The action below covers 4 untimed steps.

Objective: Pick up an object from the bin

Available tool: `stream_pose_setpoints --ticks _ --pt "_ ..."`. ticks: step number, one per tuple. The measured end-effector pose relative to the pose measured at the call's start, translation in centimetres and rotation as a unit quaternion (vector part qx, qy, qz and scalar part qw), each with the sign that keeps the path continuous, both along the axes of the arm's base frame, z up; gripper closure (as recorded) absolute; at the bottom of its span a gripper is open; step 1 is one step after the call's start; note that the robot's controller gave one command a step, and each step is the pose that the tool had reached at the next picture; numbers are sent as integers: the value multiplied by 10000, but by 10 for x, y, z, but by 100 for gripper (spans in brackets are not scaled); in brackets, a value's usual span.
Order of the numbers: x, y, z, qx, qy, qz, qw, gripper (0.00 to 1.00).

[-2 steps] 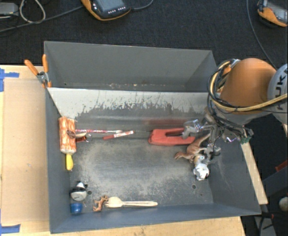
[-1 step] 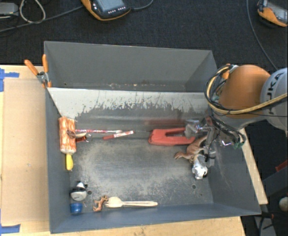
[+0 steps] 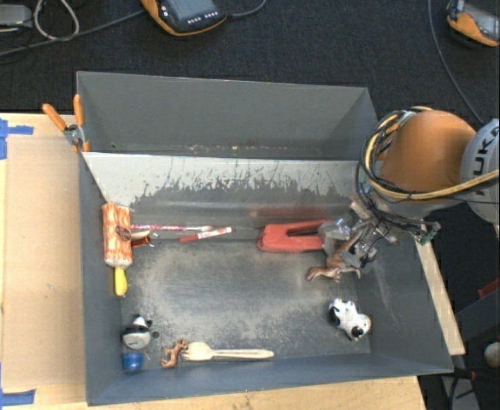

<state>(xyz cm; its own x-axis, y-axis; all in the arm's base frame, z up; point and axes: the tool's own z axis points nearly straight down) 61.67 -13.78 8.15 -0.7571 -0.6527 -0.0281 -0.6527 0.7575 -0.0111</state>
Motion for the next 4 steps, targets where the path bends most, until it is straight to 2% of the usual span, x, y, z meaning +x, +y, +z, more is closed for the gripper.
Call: stream_pose_setpoints --ticks 1,2,3,4 --pt "0 0 0 2 0 -7 10000 100" --pt "-3 -3 -1 32 -81 144 9999 100" --pt "-30 -6 -9 53 -34 147 9999 0" --pt "-30 -7 -11 48 -34 141 9999 100"
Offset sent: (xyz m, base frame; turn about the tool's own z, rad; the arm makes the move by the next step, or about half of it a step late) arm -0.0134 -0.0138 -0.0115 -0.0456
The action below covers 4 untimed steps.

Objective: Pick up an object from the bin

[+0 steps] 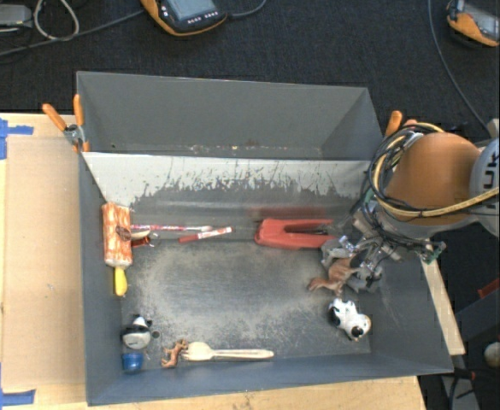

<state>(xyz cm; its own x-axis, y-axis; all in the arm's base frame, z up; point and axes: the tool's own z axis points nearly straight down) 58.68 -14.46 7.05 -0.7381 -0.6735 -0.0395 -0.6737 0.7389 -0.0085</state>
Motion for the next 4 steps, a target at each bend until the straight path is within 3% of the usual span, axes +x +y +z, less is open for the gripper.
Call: stream_pose_setpoints --ticks 1,3,4 --pt "0 0 0 1 0 -2 10000 100" --pt "6 6 104 9 18 -98 10000 100" --pt "7 10 117 19 81 -55 10000 100"
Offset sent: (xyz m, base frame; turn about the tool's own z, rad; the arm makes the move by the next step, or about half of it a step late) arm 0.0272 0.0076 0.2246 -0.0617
